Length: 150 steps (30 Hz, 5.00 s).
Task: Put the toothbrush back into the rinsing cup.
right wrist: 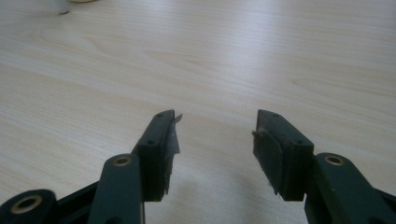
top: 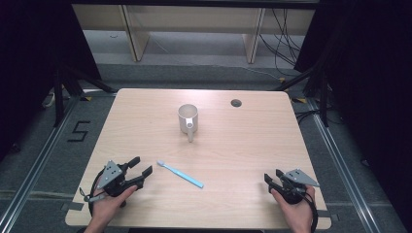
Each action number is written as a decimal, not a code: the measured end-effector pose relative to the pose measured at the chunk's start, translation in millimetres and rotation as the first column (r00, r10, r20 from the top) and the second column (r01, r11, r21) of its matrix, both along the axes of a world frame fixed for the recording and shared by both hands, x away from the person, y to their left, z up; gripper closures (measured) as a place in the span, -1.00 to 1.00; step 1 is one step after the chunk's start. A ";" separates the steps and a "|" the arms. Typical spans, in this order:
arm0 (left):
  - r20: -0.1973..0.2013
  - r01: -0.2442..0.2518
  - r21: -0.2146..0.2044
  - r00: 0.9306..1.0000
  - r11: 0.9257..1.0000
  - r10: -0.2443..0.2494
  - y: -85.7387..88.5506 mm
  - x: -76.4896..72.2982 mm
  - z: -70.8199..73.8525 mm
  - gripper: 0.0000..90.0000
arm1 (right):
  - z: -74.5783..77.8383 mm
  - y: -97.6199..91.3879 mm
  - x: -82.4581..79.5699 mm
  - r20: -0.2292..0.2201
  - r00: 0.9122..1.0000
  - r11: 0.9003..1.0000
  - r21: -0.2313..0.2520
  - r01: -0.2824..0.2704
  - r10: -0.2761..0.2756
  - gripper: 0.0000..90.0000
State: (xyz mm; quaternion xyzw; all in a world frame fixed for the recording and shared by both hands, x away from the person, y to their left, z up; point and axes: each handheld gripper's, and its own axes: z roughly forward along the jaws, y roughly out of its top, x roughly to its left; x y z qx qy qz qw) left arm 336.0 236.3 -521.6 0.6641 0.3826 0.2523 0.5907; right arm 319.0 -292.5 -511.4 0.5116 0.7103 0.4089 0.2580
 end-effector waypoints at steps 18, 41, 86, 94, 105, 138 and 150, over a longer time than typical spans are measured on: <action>-0.008 0.136 0.075 0.991 0.988 -0.136 -10.6 10.6 11.8 -0.21 | 10.5 7.2 -4.2 0.015 1.000 1.000 -0.022 -0.008 0.008 0.08; -0.198 0.550 0.491 0.826 0.675 -0.528 -52.4 44.1 47.9 -0.16 | 7.3 12.6 -2.4 -0.050 0.998 1.000 0.004 -0.030 0.030 0.06; -0.597 0.740 0.673 0.537 -0.007 -0.596 -138.1 92.9 48.7 0.35 | 5.5 14.8 0.8 -0.063 0.995 0.997 -0.004 -0.078 0.078 0.04; -0.629 0.734 0.675 0.517 -0.078 -0.580 -144.8 95.2 49.5 0.39 | 6.0 14.7 0.9 -0.063 0.995 0.997 -0.005 -0.083 0.082 0.04; -0.672 0.739 0.658 0.487 -0.147 -0.559 -150.9 98.4 44.4 0.44 | 6.4 15.0 1.7 -0.046 0.996 0.996 -0.018 -0.083 0.082 0.04; -0.782 0.803 0.562 0.439 -0.198 -0.442 -167.9 105.6 44.6 0.75 | 10.8 18.1 1.4 -0.064 0.993 0.995 0.003 -0.101 0.101 0.04; -0.778 0.804 0.565 0.444 -0.185 -0.446 -165.5 102.9 47.5 0.75 | 21.6 29.9 3.1 -0.053 0.982 0.983 0.047 -0.178 0.181 0.04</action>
